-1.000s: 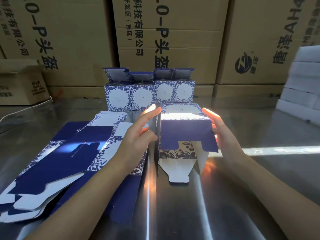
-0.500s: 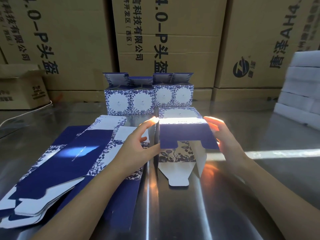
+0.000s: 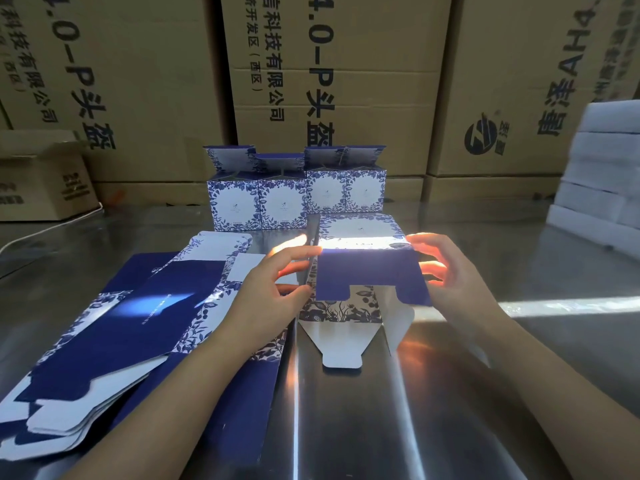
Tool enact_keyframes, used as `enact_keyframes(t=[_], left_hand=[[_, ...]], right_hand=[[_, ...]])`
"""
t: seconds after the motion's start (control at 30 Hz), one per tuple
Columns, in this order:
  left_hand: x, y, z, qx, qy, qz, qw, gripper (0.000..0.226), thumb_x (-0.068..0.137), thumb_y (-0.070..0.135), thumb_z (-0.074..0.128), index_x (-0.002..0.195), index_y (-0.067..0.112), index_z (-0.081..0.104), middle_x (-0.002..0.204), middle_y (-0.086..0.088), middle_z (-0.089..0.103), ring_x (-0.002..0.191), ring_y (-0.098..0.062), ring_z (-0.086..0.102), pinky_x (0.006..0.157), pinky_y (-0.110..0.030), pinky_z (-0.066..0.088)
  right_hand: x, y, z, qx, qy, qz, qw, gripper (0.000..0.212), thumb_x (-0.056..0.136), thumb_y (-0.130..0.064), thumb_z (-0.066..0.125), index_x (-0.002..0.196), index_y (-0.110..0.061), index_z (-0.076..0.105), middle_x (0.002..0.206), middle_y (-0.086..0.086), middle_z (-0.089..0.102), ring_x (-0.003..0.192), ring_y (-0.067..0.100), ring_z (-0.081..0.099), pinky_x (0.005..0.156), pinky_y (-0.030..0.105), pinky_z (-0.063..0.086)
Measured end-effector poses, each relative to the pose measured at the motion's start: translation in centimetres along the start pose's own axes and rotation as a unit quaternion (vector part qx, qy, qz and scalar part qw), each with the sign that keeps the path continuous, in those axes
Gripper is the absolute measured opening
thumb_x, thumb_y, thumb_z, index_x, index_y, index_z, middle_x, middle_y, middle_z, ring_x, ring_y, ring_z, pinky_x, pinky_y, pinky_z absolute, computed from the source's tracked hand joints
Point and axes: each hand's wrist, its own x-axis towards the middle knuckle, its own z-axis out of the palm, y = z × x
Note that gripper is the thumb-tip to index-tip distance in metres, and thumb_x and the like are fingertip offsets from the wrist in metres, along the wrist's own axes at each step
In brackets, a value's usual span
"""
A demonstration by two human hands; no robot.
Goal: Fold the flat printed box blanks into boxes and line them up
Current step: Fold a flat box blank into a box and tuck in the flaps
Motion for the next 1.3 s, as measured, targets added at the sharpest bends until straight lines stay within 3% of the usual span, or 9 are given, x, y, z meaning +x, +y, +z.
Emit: enact_keyframes(t=[0.13, 0.27, 0.37, 0.63, 0.73, 0.83, 1.0, 1.17, 1.3], left_hand=[[-0.2, 0.3, 0.1, -0.026, 0.017, 0.01, 0.999, 0.044, 0.085, 0.003, 0.064, 0.105, 0.043, 0.063, 0.123, 0.011, 0.057, 0.105, 0.004, 0.06, 0.066, -0.013, 0.049], [-0.2, 0.6, 0.1, -0.04, 0.031, 0.017, 0.999, 0.04, 0.086, 0.006, 0.065, 0.104, 0.041, 0.063, 0.122, 0.008, 0.058, 0.104, 0.003, 0.061, 0.066, -0.014, 0.05], [-0.3, 0.6, 0.0, 0.005, 0.03, 0.028, 0.999, 0.044, 0.086, 0.003, 0.064, 0.104, 0.043, 0.059, 0.124, 0.008, 0.055, 0.104, 0.005, 0.06, 0.065, -0.015, 0.051], [-0.4, 0.1, 0.0, 0.105, 0.031, 0.058, 0.992, 0.049, 0.084, 0.002, 0.062, 0.103, 0.046, 0.055, 0.117, 0.016, 0.052, 0.104, 0.004, 0.059, 0.063, -0.01, 0.048], [-0.5, -0.1, 0.1, 0.127, 0.029, 0.069, 0.989, 0.051, 0.084, -0.001, 0.059, 0.107, 0.045, 0.058, 0.124, 0.016, 0.046, 0.103, 0.005, 0.055, 0.072, -0.013, 0.051], [-0.7, 0.1, 0.1, 0.152, 0.028, 0.084, 0.984, 0.048, 0.082, 0.009, 0.061, 0.114, 0.045, 0.057, 0.134, 0.017, 0.043, 0.1, 0.016, 0.049, 0.083, -0.024, 0.052], [-1.1, 1.4, -0.1, 0.146, 0.035, 0.109, 0.983, 0.049, 0.076, 0.037, 0.056, 0.123, 0.048, 0.047, 0.138, 0.019, 0.045, 0.128, 0.004, 0.038, 0.102, -0.029, 0.04], [-1.0, 1.9, 0.0, 0.119, 0.057, 0.08, 0.988, 0.048, 0.076, 0.034, 0.062, 0.117, 0.054, 0.047, 0.12, 0.039, 0.047, 0.115, 0.017, 0.041, 0.097, -0.007, 0.035], [-0.8, 1.8, 0.3, 0.099, 0.036, 0.074, 0.992, 0.035, 0.078, 0.034, 0.063, 0.111, 0.042, 0.059, 0.125, 0.021, 0.055, 0.12, 0.005, 0.046, 0.101, -0.024, 0.04]], right_hand=[[0.1, 0.0, -0.1, 0.013, 0.017, 0.002, 1.0, 0.048, 0.051, -0.035, 0.073, 0.097, -0.039, 0.059, 0.102, -0.024, 0.065, 0.083, 0.002, 0.065, 0.067, 0.027, 0.053], [0.1, 0.1, -0.1, 0.014, 0.03, -0.012, 0.999, 0.037, 0.065, -0.018, 0.077, 0.093, -0.037, 0.064, 0.099, -0.02, 0.068, 0.083, 0.006, 0.067, 0.063, 0.024, 0.052], [0.2, 0.4, -0.2, 0.011, 0.038, -0.021, 0.999, 0.036, 0.077, -0.003, 0.075, 0.093, -0.035, 0.07, 0.096, -0.012, 0.071, 0.084, 0.01, 0.068, 0.064, 0.027, 0.051], [-0.1, 0.6, 0.2, -0.058, 0.049, -0.064, 0.995, 0.038, 0.085, 0.007, 0.062, 0.093, -0.029, 0.073, 0.107, -0.005, 0.067, 0.081, 0.021, 0.065, 0.074, 0.031, 0.052], [-0.2, 0.5, 0.3, -0.107, 0.049, -0.087, 0.989, 0.046, 0.085, 0.009, 0.06, 0.094, -0.036, 0.069, 0.108, -0.012, 0.063, 0.071, 0.003, 0.061, 0.07, 0.011, 0.045], [-0.2, 0.4, 0.4, -0.157, 0.057, -0.109, 0.98, 0.049, 0.082, 0.01, 0.059, 0.098, -0.036, 0.067, 0.106, -0.019, 0.057, 0.071, -0.006, 0.059, 0.065, 0.003, 0.041], [-0.6, -0.1, 0.7, -0.182, 0.075, -0.184, 0.963, 0.034, 0.075, 0.003, 0.058, 0.087, -0.024, 0.074, 0.103, -0.007, 0.058, 0.08, 0.004, 0.057, 0.065, 0.01, 0.045], [-1.0, -0.7, 0.9, -0.197, 0.072, -0.23, 0.95, 0.02, 0.07, -0.012, 0.049, 0.075, -0.012, 0.069, 0.106, -0.009, 0.053, 0.062, 0.009, 0.052, 0.062, 0.012, 0.041], [-1.2, -1.2, 1.1, -0.188, 0.052, -0.241, 0.951, 0.022, 0.073, -0.02, 0.048, 0.078, -0.011, 0.068, 0.101, -0.005, 0.056, 0.062, 0.005, 0.05, 0.061, 0.011, 0.04]])
